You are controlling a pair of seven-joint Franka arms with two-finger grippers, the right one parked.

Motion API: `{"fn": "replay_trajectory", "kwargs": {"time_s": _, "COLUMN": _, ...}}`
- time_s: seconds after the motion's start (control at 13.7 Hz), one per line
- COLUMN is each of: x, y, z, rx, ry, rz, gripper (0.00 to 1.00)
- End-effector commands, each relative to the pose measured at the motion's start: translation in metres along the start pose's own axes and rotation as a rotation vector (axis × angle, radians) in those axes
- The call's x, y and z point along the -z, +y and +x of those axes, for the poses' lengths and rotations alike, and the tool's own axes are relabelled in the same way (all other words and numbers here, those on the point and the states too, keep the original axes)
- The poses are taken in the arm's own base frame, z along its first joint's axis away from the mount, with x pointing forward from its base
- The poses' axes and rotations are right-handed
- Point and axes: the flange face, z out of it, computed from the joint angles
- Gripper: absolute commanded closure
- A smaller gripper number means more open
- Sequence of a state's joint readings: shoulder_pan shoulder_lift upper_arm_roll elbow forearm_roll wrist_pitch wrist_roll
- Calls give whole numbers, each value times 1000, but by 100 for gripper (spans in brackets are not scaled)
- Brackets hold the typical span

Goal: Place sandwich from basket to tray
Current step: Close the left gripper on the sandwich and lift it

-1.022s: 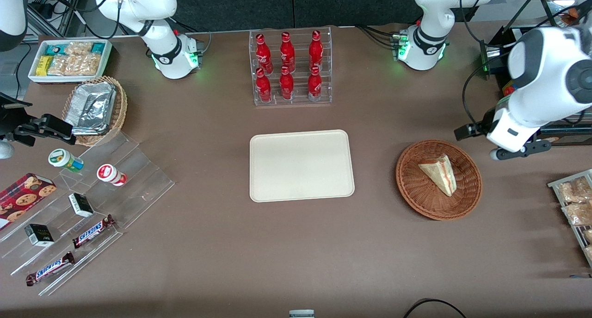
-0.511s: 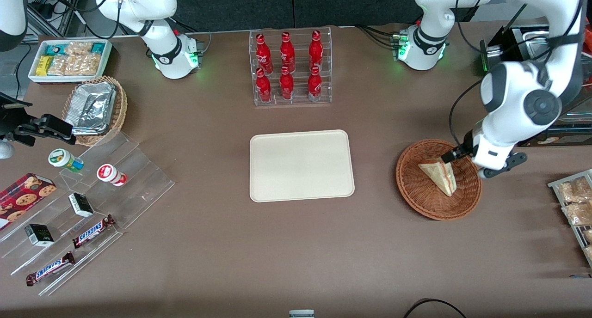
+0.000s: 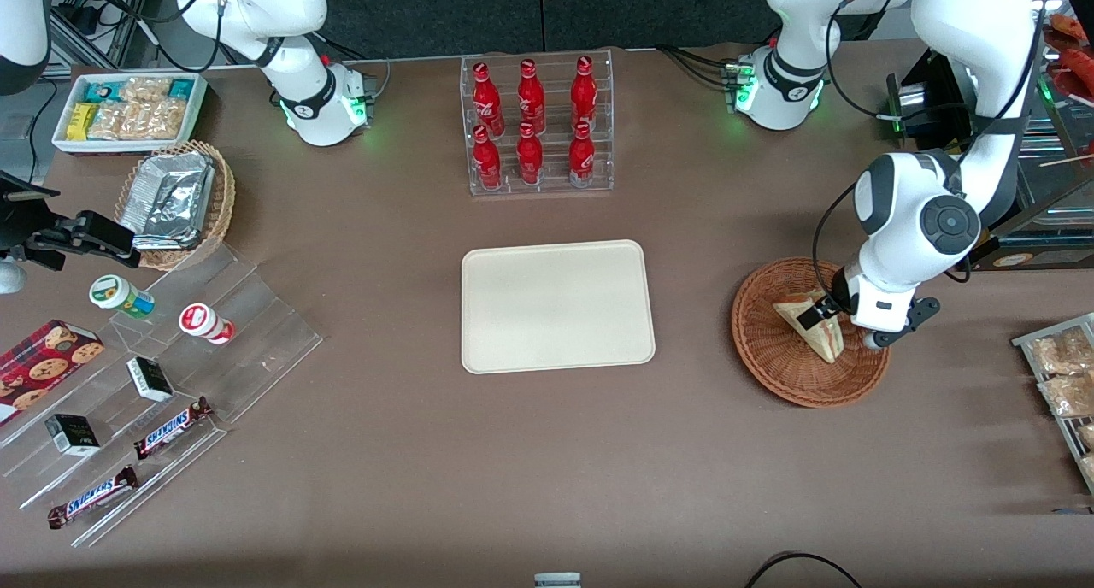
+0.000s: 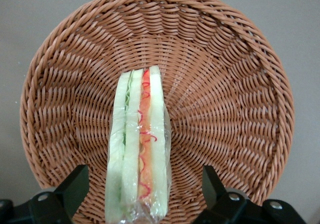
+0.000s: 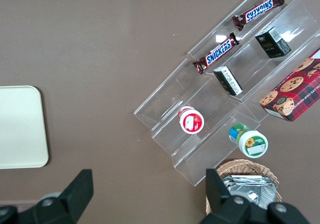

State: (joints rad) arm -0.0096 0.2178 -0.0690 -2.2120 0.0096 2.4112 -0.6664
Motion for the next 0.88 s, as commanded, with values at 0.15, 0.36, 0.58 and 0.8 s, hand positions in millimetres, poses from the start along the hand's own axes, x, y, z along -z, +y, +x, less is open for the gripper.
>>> {"fn": "replay_trajectory", "kwargs": {"time_s": 0.15, "x": -13, "y": 2, "z": -2, "rx": 64, "ry": -1, "rz": 10, "gripper": 2}}
{"fn": "replay_trajectory", "kwargs": {"time_s": 0.36, "x": -26, "y": 1, "z": -4, "rx": 84, "ry": -22, "rz": 26, "gripper": 16}}
{"fn": "replay_trajectory", "kwargs": {"time_s": 0.58, "x": -32, "y": 0, "z": -6, "rx": 145, "ry": -35, "rz": 38, "gripper": 60}}
{"fn": "replay_trajectory", "kwargs": {"time_s": 0.8, "x": -31, "y": -2, "z": -7, "rx": 135, "ry": -55, "rz": 59, "gripper": 89}}
